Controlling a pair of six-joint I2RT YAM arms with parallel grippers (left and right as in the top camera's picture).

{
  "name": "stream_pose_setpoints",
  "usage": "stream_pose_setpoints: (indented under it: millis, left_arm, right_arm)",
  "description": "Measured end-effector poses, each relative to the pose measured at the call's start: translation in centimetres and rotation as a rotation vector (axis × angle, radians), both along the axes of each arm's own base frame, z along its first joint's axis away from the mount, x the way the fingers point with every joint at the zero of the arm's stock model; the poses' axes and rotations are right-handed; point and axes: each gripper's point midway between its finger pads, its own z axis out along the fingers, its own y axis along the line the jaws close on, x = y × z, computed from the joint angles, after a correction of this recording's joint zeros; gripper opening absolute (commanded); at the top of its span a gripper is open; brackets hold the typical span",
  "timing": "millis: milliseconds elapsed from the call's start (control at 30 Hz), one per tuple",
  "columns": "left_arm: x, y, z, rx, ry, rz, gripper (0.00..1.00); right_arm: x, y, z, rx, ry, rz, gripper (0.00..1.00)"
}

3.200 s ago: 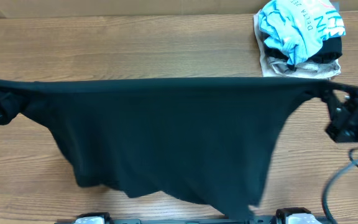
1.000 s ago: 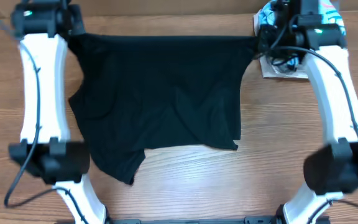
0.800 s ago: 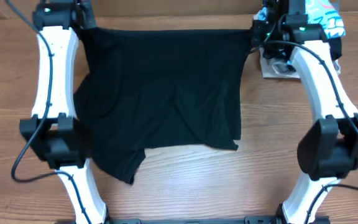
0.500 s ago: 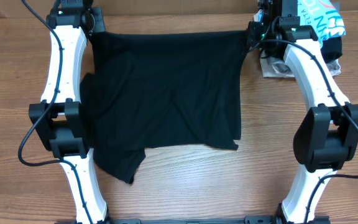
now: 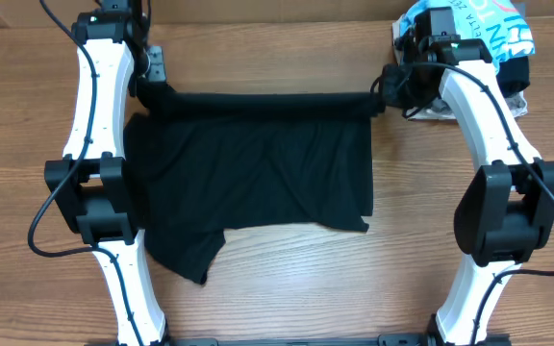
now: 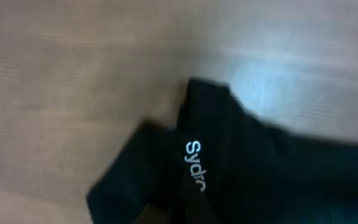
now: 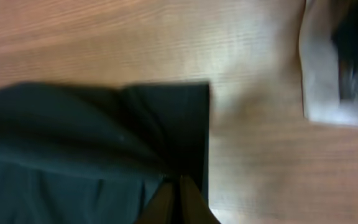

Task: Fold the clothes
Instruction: 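Lay the stretched shirt flat on the table with both grippers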

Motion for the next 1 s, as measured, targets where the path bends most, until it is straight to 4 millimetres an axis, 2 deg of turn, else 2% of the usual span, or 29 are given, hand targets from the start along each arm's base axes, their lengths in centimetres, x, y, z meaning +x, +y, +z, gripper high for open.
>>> stream_pose_setpoints:
  millis: [167, 367, 500, 533, 567, 600, 633, 667, 700, 733, 800, 1000]
  left_arm:
    - [-2.4, 0.0, -0.6, 0.003, 0.100, 0.002, 0.04]
    - [-3.8, 0.2, -1.2, 0.013, 0.163, 0.005, 0.05]
    - [-4.8, 0.2, -2.0, 0.014, 0.211, 0.005, 0.04]
    - [-5.1, 0.2, -2.2, 0.014, 0.224, 0.005, 0.09]
    - [-5.4, 0.2, -2.3, 0.015, 0.237, 0.005, 0.22]
    - [-5.8, 0.2, -2.4, 0.016, 0.253, 0.007, 0.39]
    - [-6.2, 0.2, -2.6, 0.015, 0.268, 0.008, 0.65]
    - [-6.6, 0.2, -2.7, 0.015, 0.286, 0.007, 0.76]
    - [-7.0, 0.2, -2.7, 0.015, 0.304, 0.005, 0.84]
    - [-7.3, 0.2, -2.8, 0.015, 0.319, 0.005, 0.98]
    - [-8.0, 0.2, -2.8, 0.015, 0.347, 0.004, 1.00]
    - [-8.9, 0.2, -2.7, 0.019, 0.382, 0.000, 1.00]
  right_arm:
    - [-1.1, -0.1, -0.7, -0.002, 0.048, -0.001, 0.04]
    - [-3.7, -0.2, -4.1, -0.006, 0.147, -0.001, 0.04]
    - [-4.2, -0.1, -4.7, -0.003, 0.168, 0.001, 0.07]
    - [-4.2, -0.2, -4.7, -0.003, 0.166, 0.001, 0.15]
    - [-4.2, -0.1, -4.7, -0.003, 0.164, 0.002, 0.23]
    - [-4.2, -0.1, -4.7, -0.003, 0.165, 0.004, 0.31]
    - [-4.3, -0.2, -4.7, -0.003, 0.169, 0.003, 0.41]
    - [-4.4, -0.2, -4.7, -0.004, 0.175, 0.004, 0.50]
    - [-4.7, -0.2, -4.8, -0.002, 0.187, -0.004, 0.55]
    - [-4.9, -0.2, -4.8, -0.002, 0.196, -0.004, 0.60]
    - [-5.1, -0.2, -4.8, -0.001, 0.206, -0.004, 0.65]
    - [-5.3, 0.5, -4.6, 0.043, 0.214, 0.006, 0.66]
